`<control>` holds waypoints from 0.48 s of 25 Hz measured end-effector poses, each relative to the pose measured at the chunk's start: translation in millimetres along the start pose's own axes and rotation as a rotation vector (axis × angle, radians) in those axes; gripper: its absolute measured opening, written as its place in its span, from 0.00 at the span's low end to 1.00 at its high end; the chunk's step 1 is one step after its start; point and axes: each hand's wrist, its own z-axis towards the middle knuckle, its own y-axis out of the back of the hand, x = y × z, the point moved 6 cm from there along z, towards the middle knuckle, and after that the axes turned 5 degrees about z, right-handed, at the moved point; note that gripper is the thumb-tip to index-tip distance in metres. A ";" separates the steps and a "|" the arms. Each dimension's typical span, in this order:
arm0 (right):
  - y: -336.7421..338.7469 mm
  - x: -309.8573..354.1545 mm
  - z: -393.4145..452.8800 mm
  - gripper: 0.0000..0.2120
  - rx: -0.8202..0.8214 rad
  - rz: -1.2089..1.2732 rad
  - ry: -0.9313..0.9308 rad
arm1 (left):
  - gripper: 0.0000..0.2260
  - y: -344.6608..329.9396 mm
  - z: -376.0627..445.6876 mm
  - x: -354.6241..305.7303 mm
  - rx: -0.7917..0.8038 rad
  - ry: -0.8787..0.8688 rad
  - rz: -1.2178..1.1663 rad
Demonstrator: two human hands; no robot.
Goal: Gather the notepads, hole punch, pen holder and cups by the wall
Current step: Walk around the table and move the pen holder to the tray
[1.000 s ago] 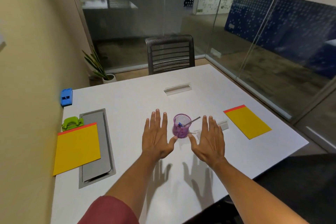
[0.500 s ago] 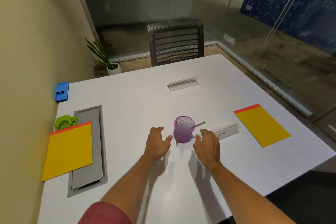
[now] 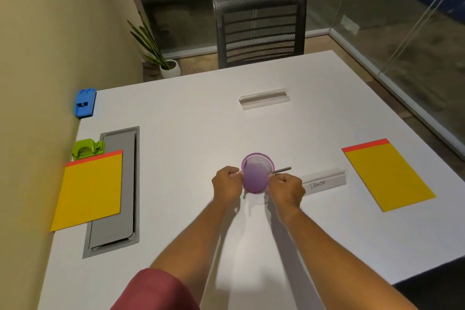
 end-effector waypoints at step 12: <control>-5.8 13.8 -1.9 0.02 0.102 0.148 -0.046 | 0.07 14.5 -8.9 5.8 -0.051 0.149 -0.223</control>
